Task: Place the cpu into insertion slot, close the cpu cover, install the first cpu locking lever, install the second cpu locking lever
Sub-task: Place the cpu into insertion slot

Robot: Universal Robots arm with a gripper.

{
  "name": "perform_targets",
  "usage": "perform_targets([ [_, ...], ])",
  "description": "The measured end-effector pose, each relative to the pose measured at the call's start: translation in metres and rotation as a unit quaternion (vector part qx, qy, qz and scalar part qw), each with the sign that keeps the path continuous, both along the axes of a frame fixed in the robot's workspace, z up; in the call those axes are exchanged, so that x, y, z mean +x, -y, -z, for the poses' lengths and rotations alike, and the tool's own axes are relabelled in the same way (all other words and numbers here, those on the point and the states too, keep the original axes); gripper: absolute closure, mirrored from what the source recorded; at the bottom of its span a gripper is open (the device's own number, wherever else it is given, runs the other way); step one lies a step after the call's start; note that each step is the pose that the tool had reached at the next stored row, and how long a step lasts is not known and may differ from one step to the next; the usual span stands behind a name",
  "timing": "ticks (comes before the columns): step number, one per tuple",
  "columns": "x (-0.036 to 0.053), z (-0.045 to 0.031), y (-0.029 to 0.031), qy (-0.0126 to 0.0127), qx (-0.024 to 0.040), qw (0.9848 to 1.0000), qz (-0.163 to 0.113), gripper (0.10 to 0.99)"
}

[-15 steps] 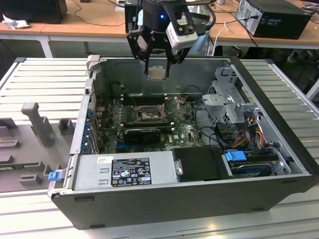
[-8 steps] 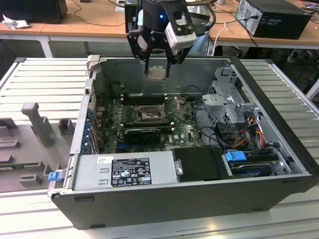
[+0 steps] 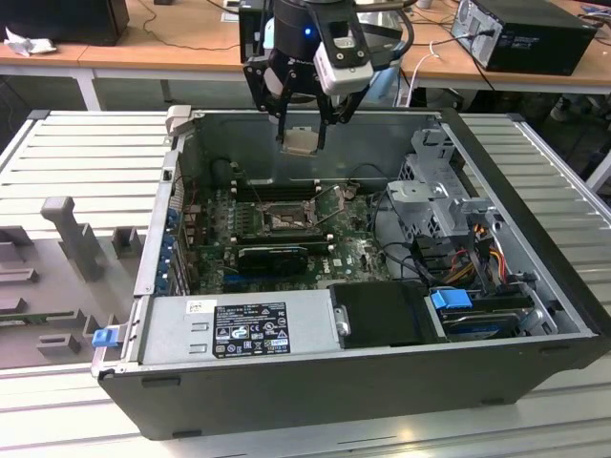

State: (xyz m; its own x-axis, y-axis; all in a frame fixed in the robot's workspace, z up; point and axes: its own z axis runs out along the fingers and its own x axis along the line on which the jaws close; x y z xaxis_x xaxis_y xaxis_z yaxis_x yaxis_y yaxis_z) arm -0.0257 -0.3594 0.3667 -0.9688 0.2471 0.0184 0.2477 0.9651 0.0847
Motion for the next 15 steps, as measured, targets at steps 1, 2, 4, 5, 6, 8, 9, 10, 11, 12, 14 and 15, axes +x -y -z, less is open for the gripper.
perform_targets([
  [1, 0.0000, 0.0000, 0.0000, 0.0000, 0.0000, 1.0000, 0.001, 0.561],
  [2, 0.0000, 0.0000, 0.0000, 0.0000, 0.0000, 1.0000, 0.002, 0.561],
  [4, 0.0000, 0.0000, 0.0000, 0.0000, 0.0000, 1.0000, 0.004, 0.561],
  [5, 0.0000, 0.0000, 0.0000, 0.0000, 0.0000, 1.0000, 0.005, 0.561],
  [6, 0.0000, 0.0000, 0.0000, 0.0000, 0.0000, 1.0000, 0.006, 0.561],
  [8, 0.0000, 0.0000, 0.0000, 0.0000, 0.0000, 1.0000, 0.009, 0.561],
  [9, 0.0000, 0.0000, 0.0000, 0.0000, 0.0000, 0.9999, 0.010, 0.561],
  [10, 0.0000, 0.0000, 0.0000, 0.0000, 0.0000, 0.9999, 0.012, 0.561],
  [11, 0.0000, 0.0000, 0.0000, 0.0000, 0.0000, 0.9999, 0.013, 0.561],
  [12, 0.0000, 0.0000, 0.0000, 0.0000, 0.0000, 0.9999, 0.014, 0.561],
  [14, 0.0000, 0.0000, 0.0000, 0.0000, 0.0000, 0.9999, 0.017, 0.561],
  [15, 0.0000, 0.0000, 0.0000, 0.0000, 0.0000, 0.9998, 0.018, 0.561],
])
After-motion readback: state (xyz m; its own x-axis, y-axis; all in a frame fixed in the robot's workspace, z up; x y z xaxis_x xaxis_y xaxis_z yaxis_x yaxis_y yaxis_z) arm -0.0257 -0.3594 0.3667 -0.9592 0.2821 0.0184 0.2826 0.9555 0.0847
